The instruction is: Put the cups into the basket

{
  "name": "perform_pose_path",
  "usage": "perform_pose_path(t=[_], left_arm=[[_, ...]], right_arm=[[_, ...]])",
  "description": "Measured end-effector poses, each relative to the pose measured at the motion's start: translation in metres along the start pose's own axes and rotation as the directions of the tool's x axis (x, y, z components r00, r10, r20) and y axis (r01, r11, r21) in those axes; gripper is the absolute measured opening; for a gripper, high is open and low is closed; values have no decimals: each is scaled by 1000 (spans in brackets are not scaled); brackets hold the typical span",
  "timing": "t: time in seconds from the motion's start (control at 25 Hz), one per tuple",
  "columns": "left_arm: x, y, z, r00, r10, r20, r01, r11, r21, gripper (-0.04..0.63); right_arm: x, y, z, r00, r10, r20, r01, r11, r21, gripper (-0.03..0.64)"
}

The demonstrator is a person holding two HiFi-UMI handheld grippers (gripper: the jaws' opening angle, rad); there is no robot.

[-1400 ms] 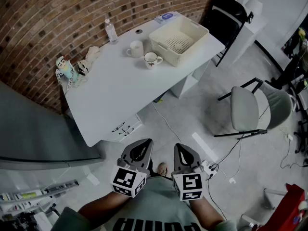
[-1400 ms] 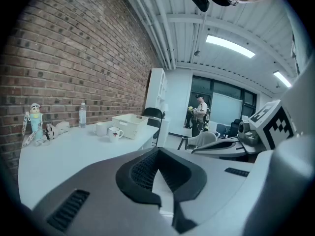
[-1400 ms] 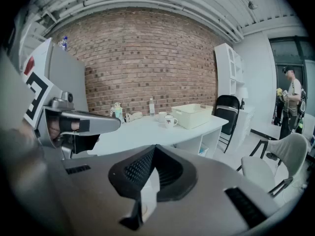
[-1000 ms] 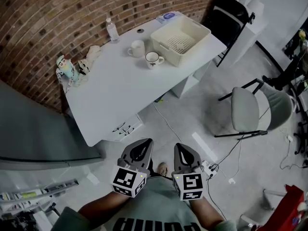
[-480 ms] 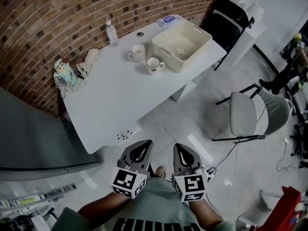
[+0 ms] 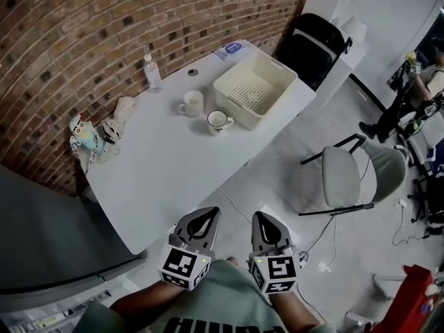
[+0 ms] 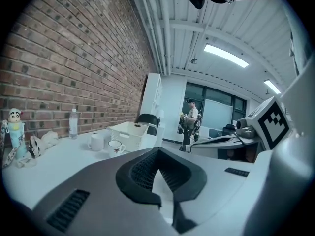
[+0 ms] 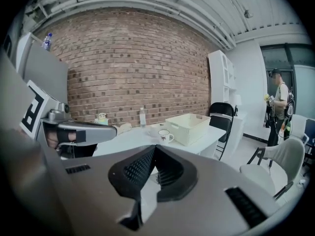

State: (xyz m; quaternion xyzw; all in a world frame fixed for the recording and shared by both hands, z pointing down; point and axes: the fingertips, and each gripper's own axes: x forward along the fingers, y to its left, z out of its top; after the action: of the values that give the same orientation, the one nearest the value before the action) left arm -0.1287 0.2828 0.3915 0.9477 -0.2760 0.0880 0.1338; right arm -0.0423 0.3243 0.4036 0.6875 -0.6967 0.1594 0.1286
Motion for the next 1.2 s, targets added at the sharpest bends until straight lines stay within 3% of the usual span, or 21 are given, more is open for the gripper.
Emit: perform_pose_path(t=[0.64,1.2], left_arm=[[16,50,14,999,-45,21,46,998,-39,3],[67,78,35,992,121,40,-119,992,-36,3]], right_arm=[[44,13,24,998,-66,-16,65,997,-28,9],[108,-22,43,996,94,0,-94,991,-91,9]])
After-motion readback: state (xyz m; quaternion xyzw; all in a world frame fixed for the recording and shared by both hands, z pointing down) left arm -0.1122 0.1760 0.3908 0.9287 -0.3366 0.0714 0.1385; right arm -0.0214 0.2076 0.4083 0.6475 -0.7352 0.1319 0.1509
